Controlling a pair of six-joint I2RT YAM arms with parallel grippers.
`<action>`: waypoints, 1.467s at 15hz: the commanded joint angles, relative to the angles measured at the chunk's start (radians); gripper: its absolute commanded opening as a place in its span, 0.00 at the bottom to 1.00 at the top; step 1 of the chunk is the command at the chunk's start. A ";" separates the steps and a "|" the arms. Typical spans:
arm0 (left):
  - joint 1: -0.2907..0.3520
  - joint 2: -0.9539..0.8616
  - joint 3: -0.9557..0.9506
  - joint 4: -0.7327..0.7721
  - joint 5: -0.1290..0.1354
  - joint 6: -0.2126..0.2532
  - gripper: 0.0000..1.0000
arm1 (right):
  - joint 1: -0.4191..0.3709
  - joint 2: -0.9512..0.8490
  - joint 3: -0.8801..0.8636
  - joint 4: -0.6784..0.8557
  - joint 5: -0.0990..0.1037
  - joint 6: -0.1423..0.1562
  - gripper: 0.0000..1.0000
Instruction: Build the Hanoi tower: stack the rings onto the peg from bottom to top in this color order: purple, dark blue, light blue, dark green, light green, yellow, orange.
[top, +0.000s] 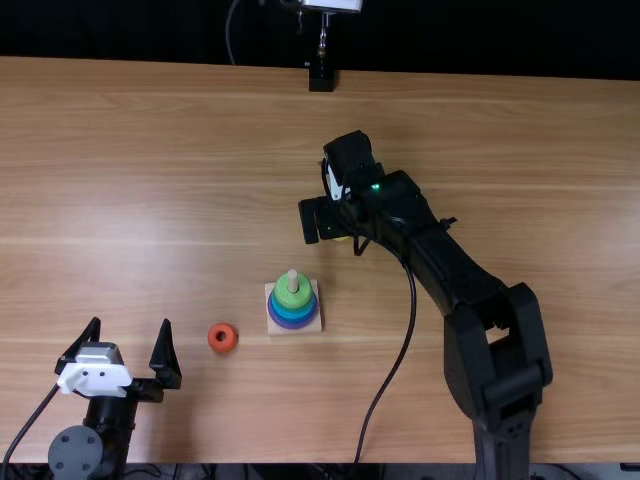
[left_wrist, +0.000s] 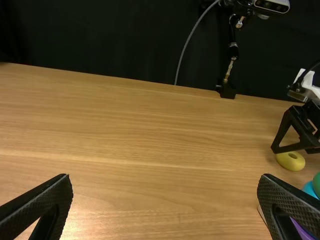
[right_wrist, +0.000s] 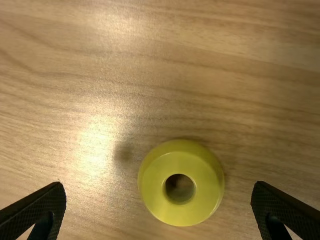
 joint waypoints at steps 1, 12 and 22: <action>-0.006 -0.011 -0.030 0.004 0.010 -0.002 1.00 | -0.005 0.012 0.004 0.002 0.023 0.004 1.00; -0.006 -0.011 -0.030 0.004 0.010 0.000 1.00 | 0.006 0.060 0.002 0.090 0.108 -0.051 1.00; -0.006 -0.011 -0.030 0.004 0.012 0.000 1.00 | 0.006 0.060 -0.001 -0.026 0.158 -0.070 1.00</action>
